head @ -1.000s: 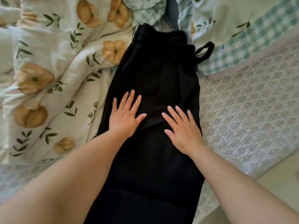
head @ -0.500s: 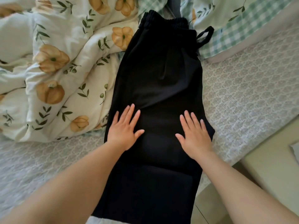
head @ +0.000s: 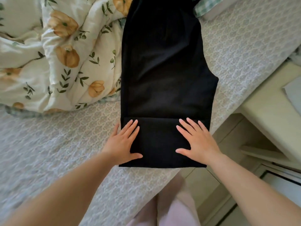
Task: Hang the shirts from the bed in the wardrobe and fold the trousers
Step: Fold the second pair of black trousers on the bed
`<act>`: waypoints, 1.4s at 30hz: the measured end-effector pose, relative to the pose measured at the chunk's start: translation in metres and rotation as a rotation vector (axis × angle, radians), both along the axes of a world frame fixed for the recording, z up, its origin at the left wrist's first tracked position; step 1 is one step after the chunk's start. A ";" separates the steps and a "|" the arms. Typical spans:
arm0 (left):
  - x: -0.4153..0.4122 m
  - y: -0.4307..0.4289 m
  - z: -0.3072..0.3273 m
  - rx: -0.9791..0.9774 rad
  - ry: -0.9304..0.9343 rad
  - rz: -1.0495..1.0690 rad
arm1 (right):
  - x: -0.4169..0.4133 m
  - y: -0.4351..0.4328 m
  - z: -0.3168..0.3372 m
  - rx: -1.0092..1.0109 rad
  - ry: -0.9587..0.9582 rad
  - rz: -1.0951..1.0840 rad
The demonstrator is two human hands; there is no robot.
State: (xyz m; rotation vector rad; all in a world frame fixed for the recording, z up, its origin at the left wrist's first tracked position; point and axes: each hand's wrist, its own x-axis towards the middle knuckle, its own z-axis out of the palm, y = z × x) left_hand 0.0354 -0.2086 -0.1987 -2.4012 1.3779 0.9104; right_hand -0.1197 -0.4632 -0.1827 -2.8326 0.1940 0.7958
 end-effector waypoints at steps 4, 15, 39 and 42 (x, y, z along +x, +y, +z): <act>-0.004 0.014 -0.010 0.063 -0.008 -0.067 | -0.040 0.006 -0.009 -0.075 0.159 0.050; -0.038 0.049 -0.005 0.018 -0.106 -0.138 | -0.071 0.035 -0.004 -0.164 0.083 -0.071; 0.123 -0.062 0.056 -0.605 0.742 1.390 | 0.088 -0.108 0.042 0.826 -0.220 -1.128; 0.102 -0.071 0.027 -0.340 0.686 1.314 | 0.088 -0.101 0.010 0.737 -0.034 -1.128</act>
